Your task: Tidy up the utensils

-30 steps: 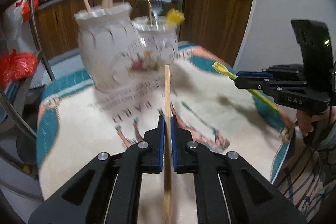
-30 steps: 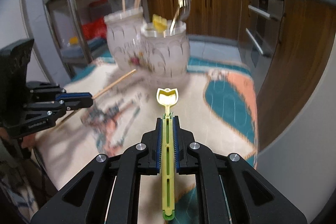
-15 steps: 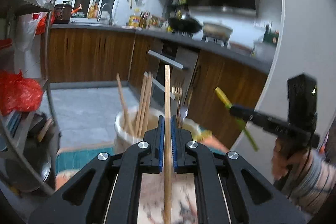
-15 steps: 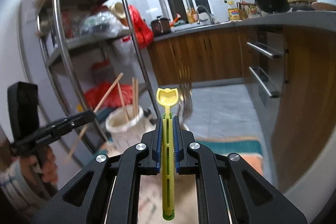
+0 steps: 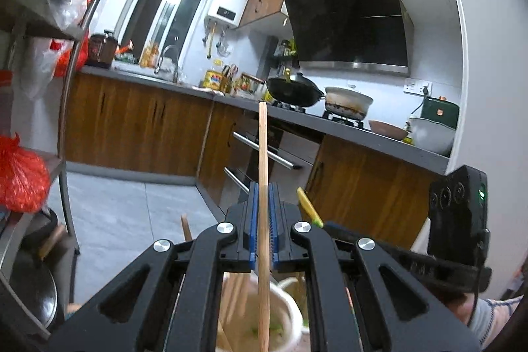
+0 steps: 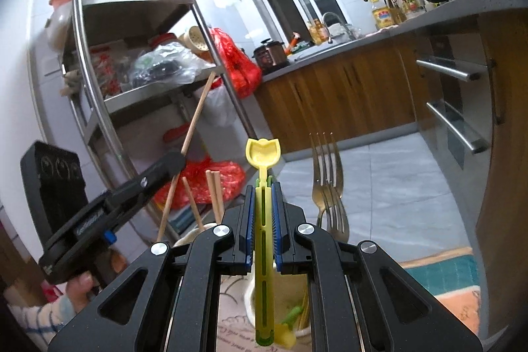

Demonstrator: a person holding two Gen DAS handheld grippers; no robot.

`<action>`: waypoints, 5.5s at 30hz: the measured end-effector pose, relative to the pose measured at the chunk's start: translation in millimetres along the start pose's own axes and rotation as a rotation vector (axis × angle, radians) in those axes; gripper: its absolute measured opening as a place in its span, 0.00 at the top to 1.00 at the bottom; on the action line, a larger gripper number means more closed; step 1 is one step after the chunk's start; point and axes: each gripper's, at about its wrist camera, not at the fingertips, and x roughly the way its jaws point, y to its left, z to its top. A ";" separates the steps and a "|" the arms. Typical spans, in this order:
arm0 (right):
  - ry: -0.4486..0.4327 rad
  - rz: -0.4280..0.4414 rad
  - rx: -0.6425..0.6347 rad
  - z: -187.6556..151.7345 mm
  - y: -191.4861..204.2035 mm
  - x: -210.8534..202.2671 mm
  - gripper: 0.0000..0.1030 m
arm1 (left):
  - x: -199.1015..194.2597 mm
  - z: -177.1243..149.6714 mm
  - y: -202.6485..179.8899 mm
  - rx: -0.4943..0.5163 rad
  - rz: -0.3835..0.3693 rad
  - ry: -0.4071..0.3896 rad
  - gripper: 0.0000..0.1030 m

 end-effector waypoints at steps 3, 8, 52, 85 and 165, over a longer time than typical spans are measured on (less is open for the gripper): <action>-0.007 0.000 -0.003 -2.2 -2.6 6.2 0.90 | 10.1 -3.7 -2.1 0.027 0.025 -0.020 0.94; -0.010 -0.010 -0.013 -5.5 -5.1 14.2 0.90 | 15.5 -9.6 -1.6 0.046 0.042 -0.030 0.94; 0.066 -0.132 -0.167 -39.5 17.3 -37.9 0.65 | -63.0 -42.0 -6.4 0.105 0.105 0.177 0.62; 0.020 -0.399 -0.331 -109.3 43.8 -121.4 0.05 | -125.5 -102.1 -33.4 0.201 0.229 0.191 0.05; -0.013 -0.394 -0.321 -110.0 40.1 -125.9 0.05 | -126.2 -101.5 -37.8 0.216 0.273 0.170 0.05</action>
